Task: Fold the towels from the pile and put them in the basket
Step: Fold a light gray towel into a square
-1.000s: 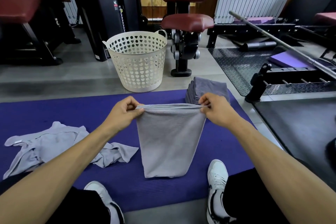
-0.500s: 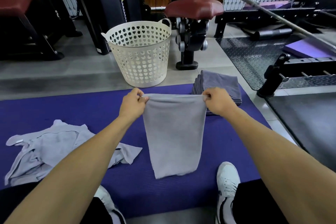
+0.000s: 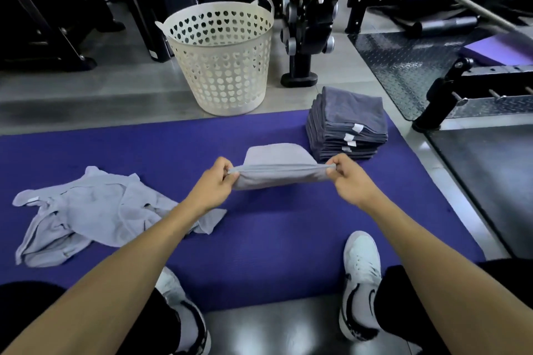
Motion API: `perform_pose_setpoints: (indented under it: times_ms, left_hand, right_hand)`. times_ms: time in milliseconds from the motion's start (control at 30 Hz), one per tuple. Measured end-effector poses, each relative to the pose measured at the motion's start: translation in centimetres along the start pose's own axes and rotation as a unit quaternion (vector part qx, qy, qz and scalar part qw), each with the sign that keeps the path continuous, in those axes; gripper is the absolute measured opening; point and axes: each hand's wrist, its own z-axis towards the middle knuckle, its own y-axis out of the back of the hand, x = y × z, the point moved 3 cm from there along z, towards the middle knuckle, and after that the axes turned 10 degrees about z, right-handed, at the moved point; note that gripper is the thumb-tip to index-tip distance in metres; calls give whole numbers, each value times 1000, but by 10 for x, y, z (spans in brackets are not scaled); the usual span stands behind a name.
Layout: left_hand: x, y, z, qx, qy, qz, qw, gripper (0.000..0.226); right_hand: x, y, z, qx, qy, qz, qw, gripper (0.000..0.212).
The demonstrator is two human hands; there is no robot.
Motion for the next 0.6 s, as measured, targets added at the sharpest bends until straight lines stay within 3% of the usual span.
perform_pose_setpoints:
  times_ms: [200, 367, 433, 600]
  left_hand:
    - [51, -64, -59, 148, 48, 3, 988, 19]
    - [67, -85, -72, 196, 88, -65, 974, 18]
    - [70, -91, -67, 184, 104, -95, 973, 18]
    - [71, -99, -28, 81, 137, -55, 986, 21]
  right_hand:
    - [-73, -30, -67, 107, -108, -4, 988, 20]
    - [-104, -43, -81, 128, -170, 27, 977, 14]
    - [-108, -47, -73, 116, -182, 36, 976, 13]
    - [-111, -60, -34, 65, -177, 13, 982, 14]
